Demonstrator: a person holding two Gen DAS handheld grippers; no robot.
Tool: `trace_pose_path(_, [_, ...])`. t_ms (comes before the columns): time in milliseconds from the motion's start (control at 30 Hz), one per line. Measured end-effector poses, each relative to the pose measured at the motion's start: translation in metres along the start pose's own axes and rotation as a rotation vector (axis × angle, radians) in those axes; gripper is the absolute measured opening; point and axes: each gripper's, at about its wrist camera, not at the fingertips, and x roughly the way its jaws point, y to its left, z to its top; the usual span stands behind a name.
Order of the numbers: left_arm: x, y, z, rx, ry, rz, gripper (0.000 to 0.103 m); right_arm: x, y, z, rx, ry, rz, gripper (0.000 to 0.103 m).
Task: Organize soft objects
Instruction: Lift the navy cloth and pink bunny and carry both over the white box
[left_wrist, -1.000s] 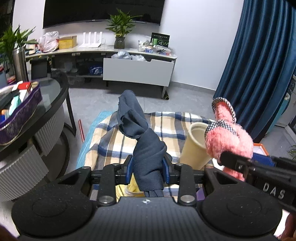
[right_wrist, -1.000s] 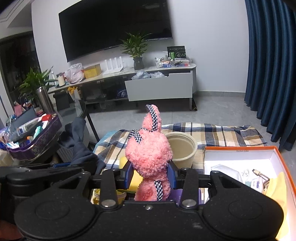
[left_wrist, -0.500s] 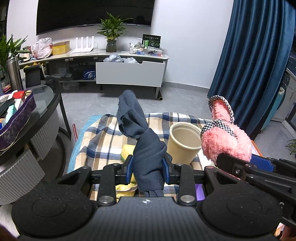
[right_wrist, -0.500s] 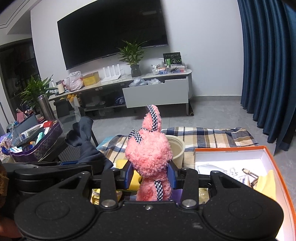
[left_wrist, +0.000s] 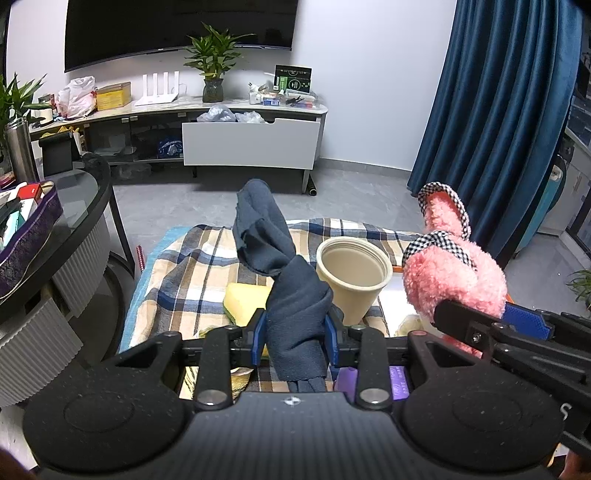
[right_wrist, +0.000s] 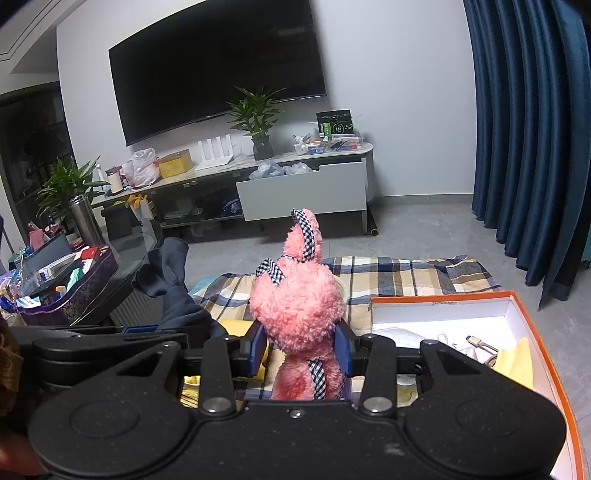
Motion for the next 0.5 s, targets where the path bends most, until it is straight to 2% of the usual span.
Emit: trace_pose_path(500, [0.000, -0.013, -0.002, 0.012, 0.010, -0.019, 0.033, -0.009, -0.006, 0.000, 0.009, -0.010, -0.023, 0.048])
